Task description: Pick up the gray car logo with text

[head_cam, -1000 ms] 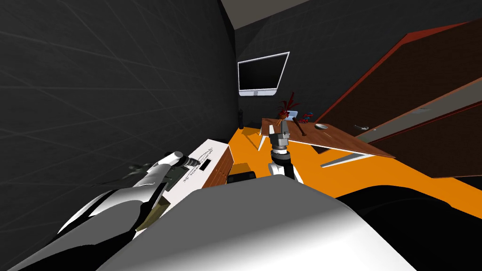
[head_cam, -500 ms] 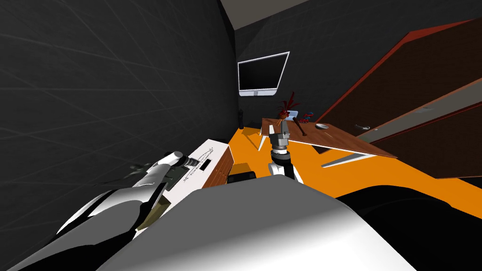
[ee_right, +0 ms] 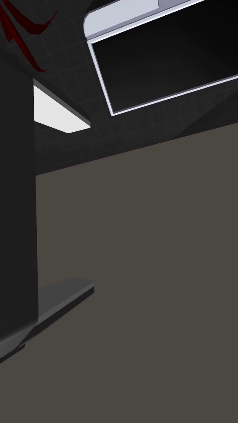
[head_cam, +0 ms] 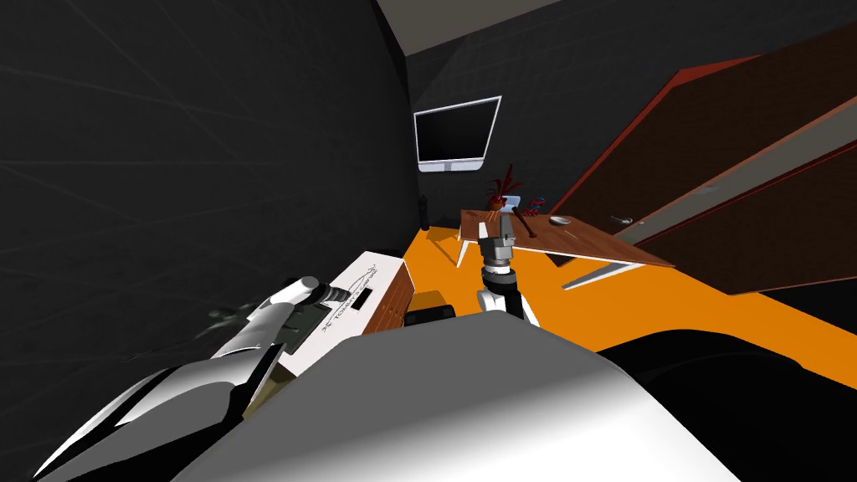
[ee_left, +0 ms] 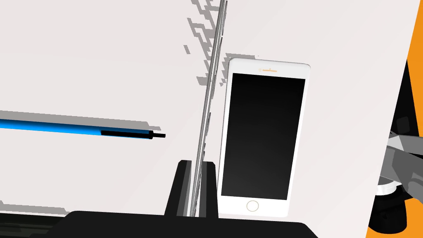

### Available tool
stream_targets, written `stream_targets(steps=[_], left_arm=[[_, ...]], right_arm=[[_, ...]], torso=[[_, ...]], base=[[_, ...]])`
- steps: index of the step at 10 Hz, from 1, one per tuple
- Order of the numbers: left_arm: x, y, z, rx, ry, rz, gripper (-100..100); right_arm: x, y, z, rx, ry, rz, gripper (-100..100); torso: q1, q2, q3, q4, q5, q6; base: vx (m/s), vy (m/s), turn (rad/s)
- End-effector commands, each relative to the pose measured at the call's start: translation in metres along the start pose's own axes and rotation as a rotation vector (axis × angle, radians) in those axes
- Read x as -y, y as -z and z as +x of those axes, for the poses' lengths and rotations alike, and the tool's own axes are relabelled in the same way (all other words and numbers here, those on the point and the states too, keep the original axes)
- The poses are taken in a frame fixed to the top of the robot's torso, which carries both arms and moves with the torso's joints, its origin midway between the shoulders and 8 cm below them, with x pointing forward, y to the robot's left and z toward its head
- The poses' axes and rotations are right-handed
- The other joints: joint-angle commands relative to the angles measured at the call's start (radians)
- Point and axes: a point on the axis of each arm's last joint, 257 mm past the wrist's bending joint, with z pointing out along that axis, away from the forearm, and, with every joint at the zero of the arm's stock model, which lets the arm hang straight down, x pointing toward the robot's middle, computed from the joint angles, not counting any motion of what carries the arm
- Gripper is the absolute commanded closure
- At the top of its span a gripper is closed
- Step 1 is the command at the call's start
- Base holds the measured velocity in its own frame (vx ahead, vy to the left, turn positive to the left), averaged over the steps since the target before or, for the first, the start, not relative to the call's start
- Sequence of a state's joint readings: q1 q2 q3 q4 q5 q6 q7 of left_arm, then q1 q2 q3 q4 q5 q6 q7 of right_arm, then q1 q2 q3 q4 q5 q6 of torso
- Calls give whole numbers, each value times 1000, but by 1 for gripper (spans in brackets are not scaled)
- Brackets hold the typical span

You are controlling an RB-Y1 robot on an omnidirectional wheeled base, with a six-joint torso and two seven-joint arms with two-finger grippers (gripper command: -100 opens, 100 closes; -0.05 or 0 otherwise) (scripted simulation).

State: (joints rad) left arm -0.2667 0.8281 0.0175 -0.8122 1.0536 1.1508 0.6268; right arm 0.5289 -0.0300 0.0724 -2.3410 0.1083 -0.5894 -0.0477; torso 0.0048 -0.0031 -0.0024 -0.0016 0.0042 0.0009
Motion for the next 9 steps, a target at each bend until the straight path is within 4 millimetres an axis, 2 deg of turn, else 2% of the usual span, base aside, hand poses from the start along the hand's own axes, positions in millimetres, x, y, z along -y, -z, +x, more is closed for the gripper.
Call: stream_targets(steps=[1, 2, 5, 6, 7, 9], left_arm=[[-3, 0, -12, 6, 13, 1, 100], [-4, 1, -9, 0, -2, 3, 100], [-3, 12, -30, -6, 68, 14, 100], [-9, 10, -40, 4, 51, 11, 100], [-10, 11, -36, -2, 40, 13, 100], [-12, 16, -55, 8, 75, 16, 100]], right_arm=[[0, 0, 0, 0, 0, 0, 0], [0, 0, 0, 0, 0, 0, 0], [0, 0, 0, 0, 0, 0, 0], [0, 0, 0, 0, 0, 0, 0], [0, 0, 0, 0, 0, 0, 0], [0, 0, 0, 0, 0, 0, 0]], torso=[[0, 0, 0, 0, 0, 0], [0, 0, 0, 0, 0, -1], [0, 1, 0, -1, 0, -2], [1, 1, 0, 0, 0, -2], [1, 1, 0, 0, 0, -3], [-1, 1, 1, 0, -1, -2]], base=[[13, 21, -71], [5, 9, 3], [13, 18, -111], [19, 26, -65], [6, 12, 13], [9, 15, -100]])
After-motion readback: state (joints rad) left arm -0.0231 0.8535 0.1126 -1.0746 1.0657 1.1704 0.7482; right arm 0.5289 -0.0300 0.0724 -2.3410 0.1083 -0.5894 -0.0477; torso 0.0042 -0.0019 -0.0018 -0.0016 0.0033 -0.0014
